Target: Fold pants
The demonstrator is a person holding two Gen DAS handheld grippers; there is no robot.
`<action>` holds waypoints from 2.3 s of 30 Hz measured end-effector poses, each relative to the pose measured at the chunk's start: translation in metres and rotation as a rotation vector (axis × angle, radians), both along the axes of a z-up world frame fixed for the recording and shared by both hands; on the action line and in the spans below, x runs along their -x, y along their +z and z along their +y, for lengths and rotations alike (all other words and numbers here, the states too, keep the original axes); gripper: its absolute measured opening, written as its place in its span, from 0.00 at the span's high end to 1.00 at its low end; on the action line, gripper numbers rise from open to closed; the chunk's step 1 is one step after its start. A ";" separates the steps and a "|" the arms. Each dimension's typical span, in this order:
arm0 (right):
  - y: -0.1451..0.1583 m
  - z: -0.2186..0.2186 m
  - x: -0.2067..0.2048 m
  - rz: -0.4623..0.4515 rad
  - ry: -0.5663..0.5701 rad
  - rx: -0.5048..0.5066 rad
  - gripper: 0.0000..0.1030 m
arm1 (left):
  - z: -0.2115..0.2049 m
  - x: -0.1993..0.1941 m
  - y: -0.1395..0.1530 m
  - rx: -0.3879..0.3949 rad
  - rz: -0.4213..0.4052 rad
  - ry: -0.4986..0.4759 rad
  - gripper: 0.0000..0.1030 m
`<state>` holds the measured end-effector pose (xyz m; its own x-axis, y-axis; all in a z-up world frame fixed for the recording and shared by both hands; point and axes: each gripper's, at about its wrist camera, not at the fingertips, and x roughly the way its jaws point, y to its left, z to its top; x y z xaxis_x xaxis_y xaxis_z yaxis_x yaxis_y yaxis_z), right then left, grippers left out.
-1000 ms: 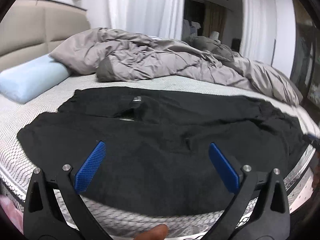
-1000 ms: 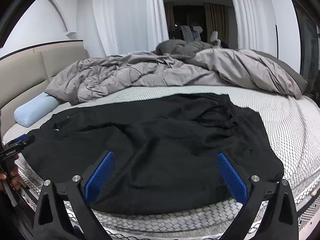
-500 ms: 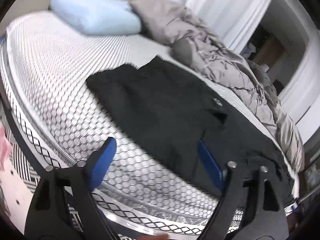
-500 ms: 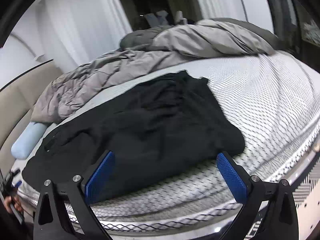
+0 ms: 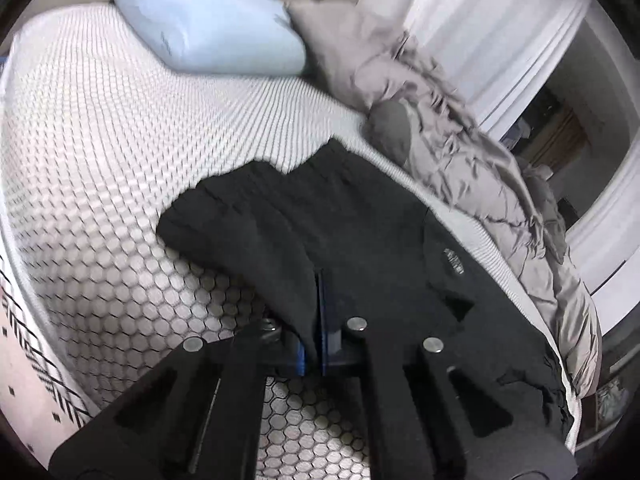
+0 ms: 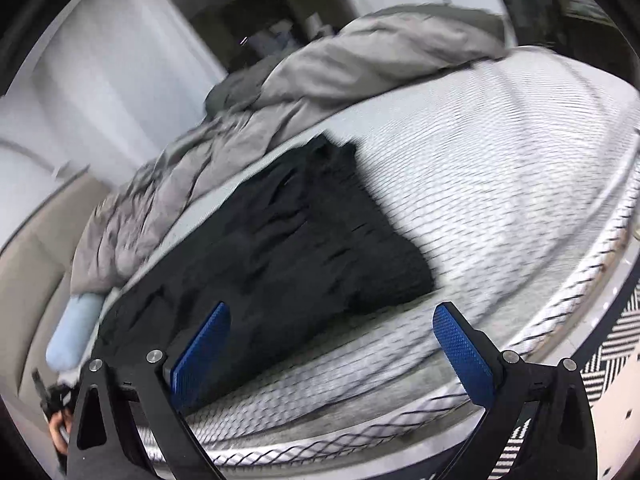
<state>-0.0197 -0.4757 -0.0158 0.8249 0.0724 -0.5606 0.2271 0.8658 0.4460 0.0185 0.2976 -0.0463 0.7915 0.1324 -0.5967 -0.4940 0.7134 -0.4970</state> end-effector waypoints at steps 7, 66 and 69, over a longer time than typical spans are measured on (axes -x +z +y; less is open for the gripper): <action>-0.033 -0.029 -0.026 0.021 0.089 -0.386 0.17 | -0.009 0.002 0.013 -0.022 -0.018 -0.002 0.98; -0.040 -0.072 -0.029 0.042 -0.030 -0.484 0.59 | 0.002 0.004 -0.016 0.166 0.041 -0.052 0.99; -0.043 -0.067 -0.025 0.054 -0.011 -0.474 0.59 | 0.003 0.000 -0.021 0.183 0.046 -0.047 0.99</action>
<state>0.0053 -0.5429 -0.0585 0.7977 0.3216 -0.5101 0.2691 0.5671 0.7784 0.0182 0.3008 -0.0674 0.7657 -0.0182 -0.6429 -0.4871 0.6363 -0.5982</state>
